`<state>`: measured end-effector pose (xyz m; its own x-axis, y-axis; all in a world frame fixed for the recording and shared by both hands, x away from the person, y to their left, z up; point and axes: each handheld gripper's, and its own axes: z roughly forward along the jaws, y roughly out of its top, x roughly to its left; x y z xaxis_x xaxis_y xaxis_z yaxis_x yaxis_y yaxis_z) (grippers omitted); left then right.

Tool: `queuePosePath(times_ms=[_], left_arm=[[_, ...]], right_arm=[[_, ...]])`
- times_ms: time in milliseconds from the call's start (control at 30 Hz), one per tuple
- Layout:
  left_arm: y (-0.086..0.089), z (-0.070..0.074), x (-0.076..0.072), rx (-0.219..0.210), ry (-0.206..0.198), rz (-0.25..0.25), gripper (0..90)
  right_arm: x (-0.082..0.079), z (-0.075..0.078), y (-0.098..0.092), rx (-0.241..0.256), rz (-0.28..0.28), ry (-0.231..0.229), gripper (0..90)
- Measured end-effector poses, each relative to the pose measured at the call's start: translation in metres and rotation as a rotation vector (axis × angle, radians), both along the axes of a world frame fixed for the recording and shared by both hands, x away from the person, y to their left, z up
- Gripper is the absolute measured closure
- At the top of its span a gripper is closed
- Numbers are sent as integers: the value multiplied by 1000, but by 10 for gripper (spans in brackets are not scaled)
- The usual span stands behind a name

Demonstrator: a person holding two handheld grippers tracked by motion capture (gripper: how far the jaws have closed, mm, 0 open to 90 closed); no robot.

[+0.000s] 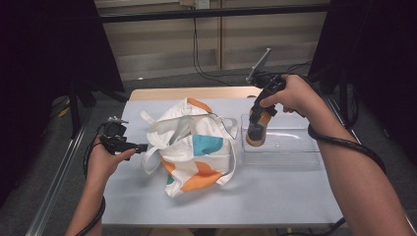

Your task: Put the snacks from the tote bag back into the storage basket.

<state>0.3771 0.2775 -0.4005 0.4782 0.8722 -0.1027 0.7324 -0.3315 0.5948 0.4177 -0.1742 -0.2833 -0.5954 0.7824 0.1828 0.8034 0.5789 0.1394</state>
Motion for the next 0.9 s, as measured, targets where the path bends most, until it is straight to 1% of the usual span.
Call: queuePosePath(times_ms=[67, 133, 200, 367, 400, 467, 533, 567, 600, 633, 733, 800, 833, 867, 900], left_arm=[[0, 0, 0, 2, -2, 1, 76], [0, -1, 0, -4, 8, -2, 76], [-1, -1, 1, 1, 7, -7, 76], [-1, 0, 0, 1, 7, -8, 77], [0, -1, 1, 1, 7, -7, 77], [0, -1, 1, 0, 11, -6, 77], [-1, -2, 1, 2, 5, -5, 77], [-1, -2, 1, 0, 6, -7, 77], [-1, -2, 1, 0, 5, -7, 77], [-1, -1, 1, 2, 7, -10, 77], [-1, -2, 1, -1, 6, -5, 77], [-1, -2, 1, -1, 7, -2, 77], [-1, -2, 1, 1, 7, -2, 77], [-1, -2, 1, 0, 6, -2, 77], [-1, -2, 1, 1, 10, -6, 77]], right_arm=[[-1, -2, -1, 8, 4, 5, 307], [-2, -4, -1, -3, 4, 11, 307], [-3, -7, 0, -13, 3, 18, 307], [-4, -15, 1, -21, 28, 12, 307], [-5, -16, 2, -23, 23, 19, 307], [-6, -18, 3, -20, 33, 17, 307], [-6, -21, 4, -22, 45, 12, 307], [-6, -22, 5, -24, 46, 17, 307], [-7, -23, 6, -30, 42, 21, 307], [-7, -24, 7, -28, 51, 16, 307], [-8, -25, 8, -38, 58, 21, 307], [-9, -26, 9, -34, 65, 24, 307], [-9, -28, 10, -32, 72, 18, 307], [-9, -28, 10, -37, 77, 23, 307], [-9, -30, 10, -37, 90, 11, 307]])
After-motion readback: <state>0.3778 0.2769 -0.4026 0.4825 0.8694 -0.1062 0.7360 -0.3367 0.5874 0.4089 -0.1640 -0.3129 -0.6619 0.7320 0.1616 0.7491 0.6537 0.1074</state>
